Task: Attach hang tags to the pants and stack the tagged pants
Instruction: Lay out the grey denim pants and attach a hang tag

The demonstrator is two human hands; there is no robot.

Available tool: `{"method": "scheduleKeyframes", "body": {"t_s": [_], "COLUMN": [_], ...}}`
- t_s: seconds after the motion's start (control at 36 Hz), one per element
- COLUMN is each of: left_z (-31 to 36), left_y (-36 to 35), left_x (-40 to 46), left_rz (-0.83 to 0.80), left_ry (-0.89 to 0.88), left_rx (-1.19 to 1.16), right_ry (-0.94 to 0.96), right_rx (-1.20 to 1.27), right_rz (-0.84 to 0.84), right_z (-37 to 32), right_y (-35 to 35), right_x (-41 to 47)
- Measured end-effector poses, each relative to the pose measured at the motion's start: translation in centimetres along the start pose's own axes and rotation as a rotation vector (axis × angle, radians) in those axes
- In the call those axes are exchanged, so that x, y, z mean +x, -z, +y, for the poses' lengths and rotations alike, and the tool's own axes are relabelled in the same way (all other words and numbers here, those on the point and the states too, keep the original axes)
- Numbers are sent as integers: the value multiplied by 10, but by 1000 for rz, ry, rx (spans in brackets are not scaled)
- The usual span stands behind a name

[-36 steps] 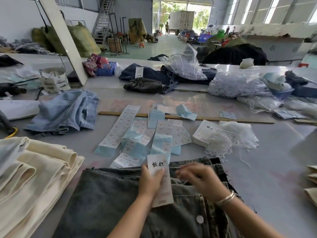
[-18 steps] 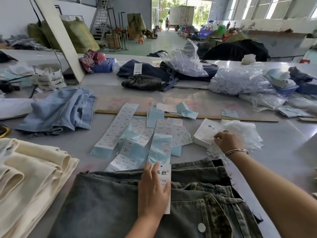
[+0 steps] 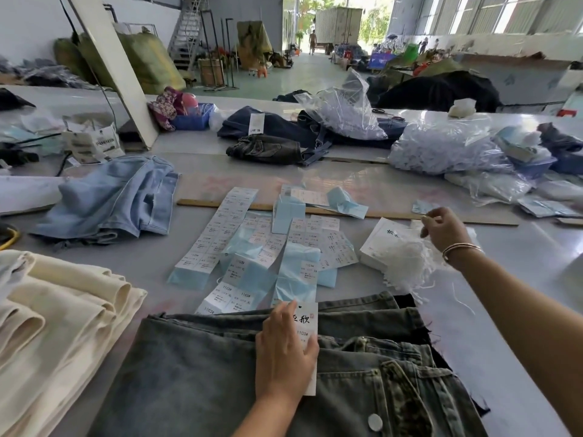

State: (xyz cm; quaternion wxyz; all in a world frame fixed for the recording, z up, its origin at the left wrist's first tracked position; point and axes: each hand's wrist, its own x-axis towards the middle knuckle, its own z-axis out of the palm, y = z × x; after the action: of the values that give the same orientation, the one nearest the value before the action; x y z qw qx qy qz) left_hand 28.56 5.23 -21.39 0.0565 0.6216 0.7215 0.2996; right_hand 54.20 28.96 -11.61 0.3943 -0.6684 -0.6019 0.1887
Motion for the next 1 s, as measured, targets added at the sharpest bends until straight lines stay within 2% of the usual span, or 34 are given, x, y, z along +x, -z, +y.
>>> {"method": "scheduleKeyframes", "body": {"t_s": [0.06, 0.11, 0.14, 0.19, 0.33, 0.44, 0.56, 0.67, 0.72, 0.81, 0.86, 1.0], "left_z": [0, 0, 0, 0, 0, 0, 0, -1, -1, -1, -1, 0], "left_y": [0, -1, -2, -3, -2, -1, -2, -3, -3, -3, -3, -3], "left_x": [0, 0, 0, 0, 1, 2, 2, 2, 2, 2, 2, 3], "left_rz": [-7, -11, -5, 19, 33, 34, 34, 37, 37, 32, 33, 37], "left_ry": [-2, -4, -1, -9, -16, -22, -24, -24, -23, -17, -11, -2], "left_rx": [9, 15, 18, 28, 51, 62, 70, 65, 61, 59, 61, 61], "right_ry": [100, 220, 286, 373, 375, 409, 382, 152, -52, -353, -522, -592], "right_rx": [-347, -831, -1053, -1331, -1531, -1514, -1365, -1192, -858, -225, 68, 613], "right_rz": [-183, -385, -425, -430, -372, -343, -237, -273, -313, -329, -322, -178], "right_z": [-4, -6, -6, -8, -19, -26, -38, -46, -49, -43, -29, -12], "right_y": [9, 15, 17, 17, 10, 13, 17, 22, 22, 24, 23, 16], "right_x": [3, 0, -2, -9, -19, -17, -17, -9, -2, -1, -3, -12]}}
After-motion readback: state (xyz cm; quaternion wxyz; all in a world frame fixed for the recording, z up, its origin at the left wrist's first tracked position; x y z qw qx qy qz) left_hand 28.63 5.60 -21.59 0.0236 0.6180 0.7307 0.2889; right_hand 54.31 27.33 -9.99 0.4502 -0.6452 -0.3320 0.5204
